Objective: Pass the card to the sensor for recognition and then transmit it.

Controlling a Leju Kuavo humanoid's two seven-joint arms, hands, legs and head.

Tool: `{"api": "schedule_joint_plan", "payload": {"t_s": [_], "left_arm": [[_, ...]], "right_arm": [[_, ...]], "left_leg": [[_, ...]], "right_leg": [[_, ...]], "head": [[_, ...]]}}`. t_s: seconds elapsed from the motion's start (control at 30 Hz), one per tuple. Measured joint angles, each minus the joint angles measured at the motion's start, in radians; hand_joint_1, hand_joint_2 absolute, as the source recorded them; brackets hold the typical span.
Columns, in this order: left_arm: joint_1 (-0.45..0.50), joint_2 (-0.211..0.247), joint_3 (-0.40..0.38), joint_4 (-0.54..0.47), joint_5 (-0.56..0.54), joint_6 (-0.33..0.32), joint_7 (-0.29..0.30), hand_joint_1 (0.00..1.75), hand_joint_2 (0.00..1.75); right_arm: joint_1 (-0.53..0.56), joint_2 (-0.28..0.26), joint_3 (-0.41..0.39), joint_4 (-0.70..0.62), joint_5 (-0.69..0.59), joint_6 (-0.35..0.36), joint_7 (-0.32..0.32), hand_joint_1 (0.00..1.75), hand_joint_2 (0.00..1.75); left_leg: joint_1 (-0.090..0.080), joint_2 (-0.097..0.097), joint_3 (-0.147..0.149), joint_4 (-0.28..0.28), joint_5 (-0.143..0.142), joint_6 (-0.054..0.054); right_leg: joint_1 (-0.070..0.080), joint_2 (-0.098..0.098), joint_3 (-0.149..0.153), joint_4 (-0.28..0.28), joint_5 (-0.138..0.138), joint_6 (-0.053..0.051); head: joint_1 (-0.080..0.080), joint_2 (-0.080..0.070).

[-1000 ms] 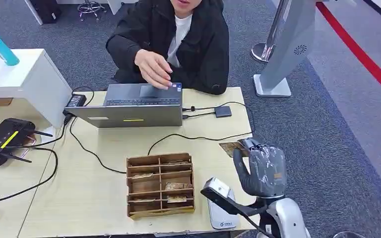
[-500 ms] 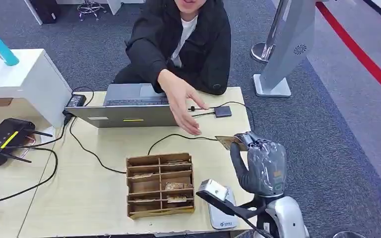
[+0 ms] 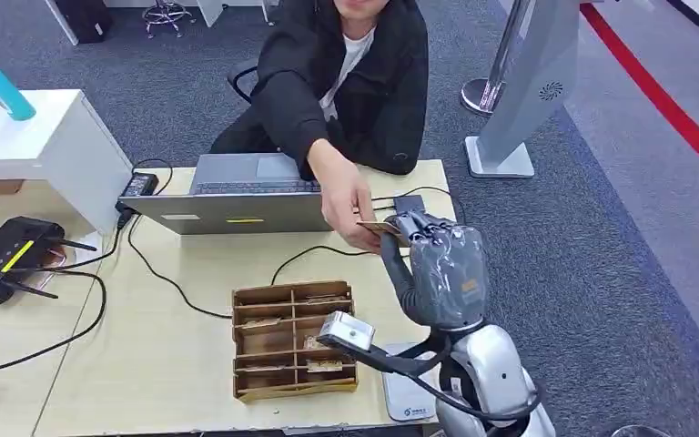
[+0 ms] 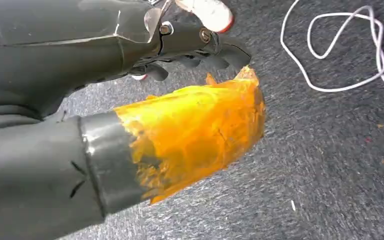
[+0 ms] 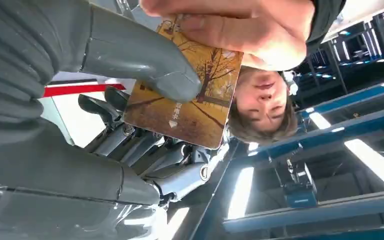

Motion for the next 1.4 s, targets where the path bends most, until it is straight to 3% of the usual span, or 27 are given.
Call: {"api": "schedule_joint_plan", "payload": {"t_s": [0.27, 0.3, 0.37, 0.4, 0.43, 0.6, 1.4], "left_arm": [[-0.004, 0.006, -0.024, 0.008, 0.000, 0.000, 0.007, 0.00, 0.00], [-0.004, 0.008, -0.028, 0.010, 0.000, 0.000, 0.008, 0.00, 0.00], [-0.005, 0.008, -0.032, 0.013, 0.000, 0.000, 0.011, 0.00, 0.00], [-0.005, 0.009, -0.034, 0.013, 0.000, 0.000, 0.011, 0.00, 0.00], [-0.005, 0.009, -0.035, 0.014, 0.000, 0.000, 0.013, 0.00, 0.00], [-0.005, 0.014, -0.035, 0.021, 0.000, 0.001, 0.013, 0.00, 0.00], [0.002, 0.019, -0.035, 0.027, 0.000, 0.001, 0.004, 0.00, 0.00]], "right_arm": [[-0.057, 0.008, 0.031, 0.054, -0.013, 0.040, 0.028, 1.75, 1.75], [-0.067, 0.011, 0.037, 0.065, -0.013, 0.047, 0.033, 1.50, 1.75], [-0.086, 0.016, 0.054, 0.088, -0.017, 0.063, 0.049, 0.03, 1.75], [-0.092, 0.017, 0.062, 0.097, -0.019, 0.066, 0.053, 0.00, 1.75], [-0.097, 0.018, 0.068, 0.105, -0.024, 0.070, 0.057, 0.00, 0.00], [-0.105, 0.019, 0.095, 0.125, -0.074, 0.077, 0.063, 0.00, 0.00], [0.033, -0.001, 0.122, -0.003, -0.320, 0.029, -0.072, 0.00, 0.00]], "left_leg": [[0.000, 0.000, 0.000, 0.000, 0.000, 0.000], [0.000, 0.000, 0.000, 0.000, 0.000, 0.000], [0.000, 0.000, 0.000, 0.000, 0.000, 0.000], [0.000, 0.000, 0.000, 0.000, 0.000, 0.000], [0.000, 0.000, 0.000, 0.000, 0.000, 0.000], [0.000, 0.000, 0.000, 0.000, 0.000, 0.000], [0.000, 0.000, 0.000, 0.000, 0.000, 0.000]], "right_leg": [[0.000, 0.000, 0.000, 0.000, 0.000, 0.000], [0.000, 0.000, 0.000, 0.000, 0.000, 0.000], [0.000, 0.000, 0.000, 0.000, 0.000, 0.000], [0.000, 0.000, 0.000, 0.000, 0.000, 0.000], [0.000, 0.000, 0.000, 0.000, 0.000, 0.000], [0.000, 0.000, 0.000, 0.000, 0.000, 0.000], [0.000, 0.000, -0.001, 0.000, 0.000, 0.000]], "head": [[0.000, 0.000], [0.000, 0.000], [-0.001, 0.000], [0.000, 0.000], [0.000, 0.000], [0.000, 0.000], [0.000, 0.000]]}}
